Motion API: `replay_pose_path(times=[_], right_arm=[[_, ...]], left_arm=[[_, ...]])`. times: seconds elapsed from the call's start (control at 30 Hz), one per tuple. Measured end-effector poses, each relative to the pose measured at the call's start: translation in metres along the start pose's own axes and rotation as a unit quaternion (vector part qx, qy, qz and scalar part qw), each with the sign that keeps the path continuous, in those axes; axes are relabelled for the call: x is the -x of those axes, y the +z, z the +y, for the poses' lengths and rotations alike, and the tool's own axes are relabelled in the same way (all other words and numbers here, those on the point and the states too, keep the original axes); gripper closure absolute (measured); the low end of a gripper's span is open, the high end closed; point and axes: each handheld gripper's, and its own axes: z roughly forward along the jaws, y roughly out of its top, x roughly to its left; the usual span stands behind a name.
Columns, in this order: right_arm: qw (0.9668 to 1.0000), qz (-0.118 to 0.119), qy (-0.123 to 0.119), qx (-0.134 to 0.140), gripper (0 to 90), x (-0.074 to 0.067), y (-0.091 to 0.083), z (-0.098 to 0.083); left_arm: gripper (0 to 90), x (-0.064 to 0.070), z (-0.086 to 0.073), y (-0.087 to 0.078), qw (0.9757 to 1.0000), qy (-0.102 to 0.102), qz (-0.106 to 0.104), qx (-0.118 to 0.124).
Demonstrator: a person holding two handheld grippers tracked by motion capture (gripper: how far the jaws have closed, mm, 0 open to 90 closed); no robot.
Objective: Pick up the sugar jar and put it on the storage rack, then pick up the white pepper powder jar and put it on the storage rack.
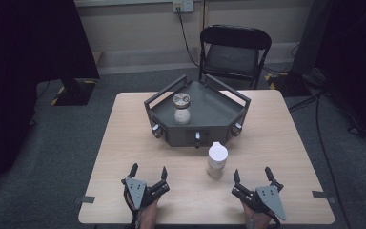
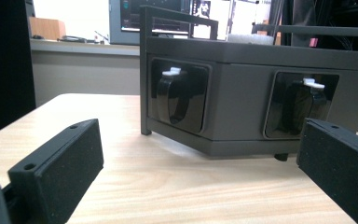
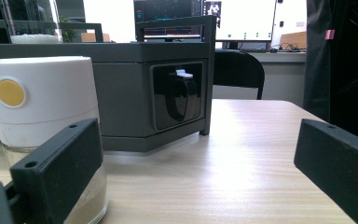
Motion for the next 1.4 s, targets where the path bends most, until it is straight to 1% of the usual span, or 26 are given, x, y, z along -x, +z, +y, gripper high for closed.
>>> replay_pose_path(times=[0.07,0.17,0.3,0.37,0.43,0.57,0.63,0.73,0.8,0.97,1.2,1.33,1.4], right_arm=[[1.0,0.0,0.0,0.0,0.0,0.0,0.0,0.0],[1.0,0.0,-0.001,-0.003,0.0,0.0,0.001,0.001],[1.0,0.0,-0.001,-0.001,0.0,0.0,0.0,0.0],[1.0,0.0,0.0,0.0,0.0,0.0,0.0,0.0],[1.0,0.0,0.0,0.0,0.0,0.0,0.0,0.0],[1.0,0.0,0.001,0.0,0.0,0.0,0.0,0.0],[1.0,0.0,0.001,0.001,0.0,0.0,0.0,0.0],[1.0,0.004,0.005,0.001,0.0,0.002,0.0,0.0],[0.9999,0.011,0.004,-0.006,0.0,0.005,0.001,0.002],[0.9999,0.012,0.004,-0.004,0.0,0.004,0.0,0.005],[0.9997,0.023,0.003,0.005,0.0,0.003,-0.001,0.015],[0.9994,0.034,-0.002,0.011,0.0,0.001,0.0,0.019],[0.9991,0.04,0.001,0.016,0.0,0.0,0.001,0.02]], left_arm=[[0.0,0.001,0.0,0.0,1.0,0.002,0.003,-0.001],[0.0,0.001,0.0,-0.001,1.0,0.007,0.003,0.0],[0.2,0.006,-0.001,-0.001,0.9998,0.016,0.011,0.0],[0.1,0.008,-0.002,-0.001,0.9996,0.023,0.013,0.004],[0.1,0.009,-0.001,-0.001,0.9994,0.032,0.013,0.001],[0.1,0.011,-0.001,0.0,0.9994,0.029,0.021,0.002],[0.1,0.012,-0.002,-0.001,0.9992,0.034,0.021,0.003],[0.0,0.012,-0.002,-0.001,0.9992,0.033,0.022,0.002],[0.0,0.012,-0.002,-0.001,0.9992,0.034,0.022,0.002],[0.0,0.012,-0.002,0.0,0.9992,0.034,0.022,0.002],[0.0,0.012,-0.002,-0.001,0.9992,0.034,0.022,0.002],[0.0,0.012,-0.002,-0.001,0.9992,0.034,0.022,0.003],[0.0,0.012,-0.002,-0.001,0.9992,0.034,0.022,0.002]])
